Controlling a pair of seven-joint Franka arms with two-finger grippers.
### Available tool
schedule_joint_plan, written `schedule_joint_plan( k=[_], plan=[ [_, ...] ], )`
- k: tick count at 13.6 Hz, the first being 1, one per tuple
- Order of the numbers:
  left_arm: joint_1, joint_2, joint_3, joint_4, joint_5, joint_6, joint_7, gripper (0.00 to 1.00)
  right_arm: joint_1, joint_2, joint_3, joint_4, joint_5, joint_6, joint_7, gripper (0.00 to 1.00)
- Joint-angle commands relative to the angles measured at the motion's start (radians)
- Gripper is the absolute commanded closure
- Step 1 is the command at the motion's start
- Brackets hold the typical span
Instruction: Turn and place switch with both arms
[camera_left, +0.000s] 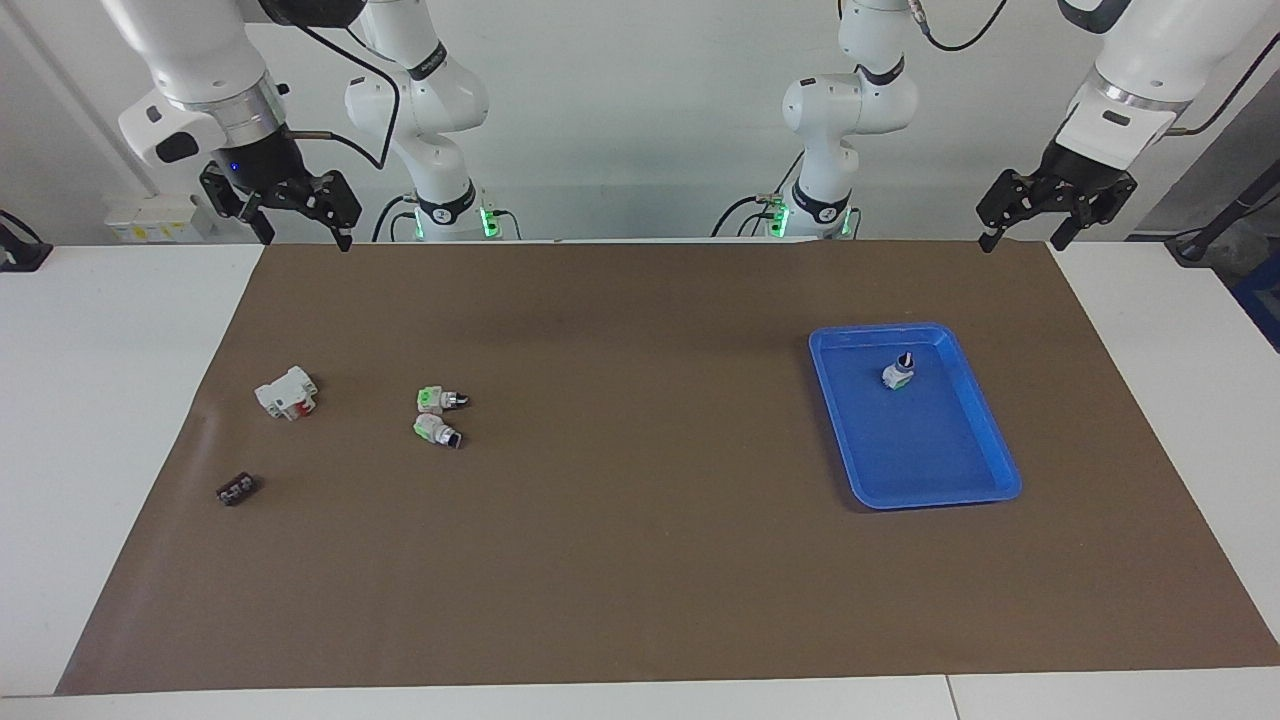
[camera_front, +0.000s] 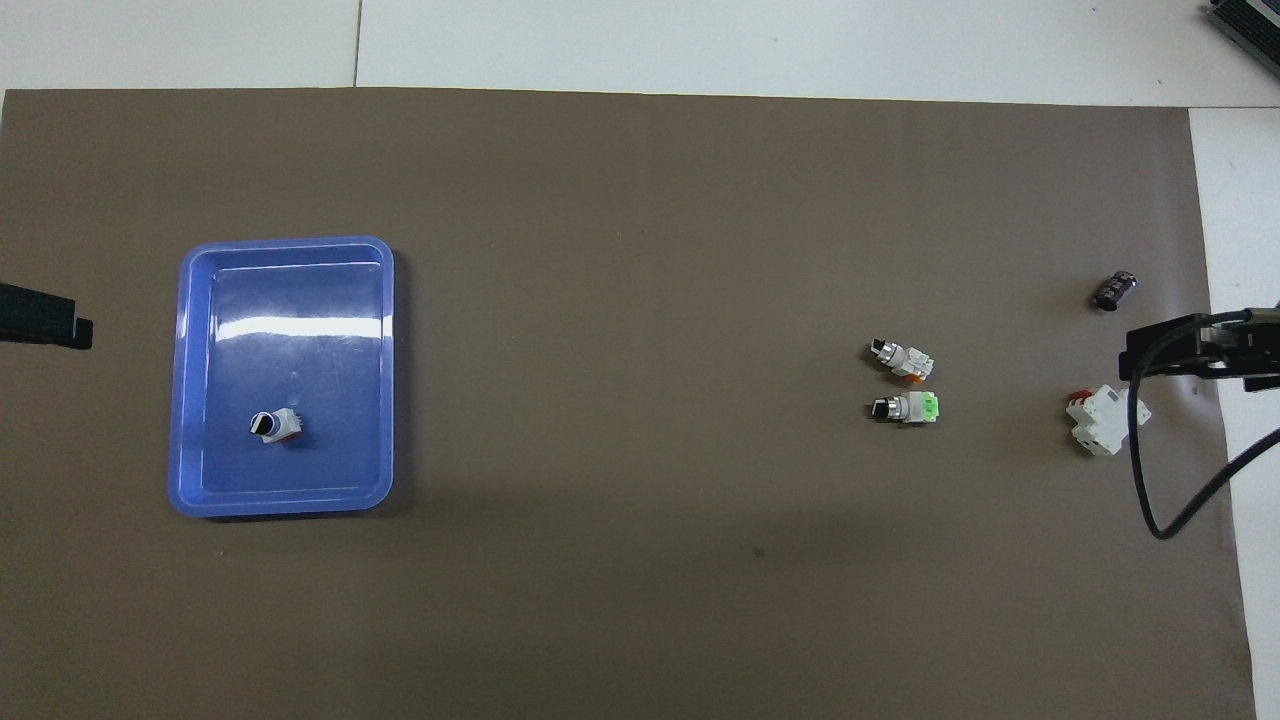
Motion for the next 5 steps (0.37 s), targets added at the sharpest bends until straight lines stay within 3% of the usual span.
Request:
schedule_joint_plan(
  k=[1,5],
  plan=[
    [-0.014,-0.009,0.009,0.0,0.021,0.001,-0.003,0.0,-0.009,-0.014,-0.001,-0.011,0.018,0.001,-0.029,0.0],
    [-0.014,-0.008,0.007,0.001,0.023,0.014,-0.006,0.0,-0.007,-0.014,-0.001,-0.011,0.018,0.001,-0.027,0.0]
  ],
)
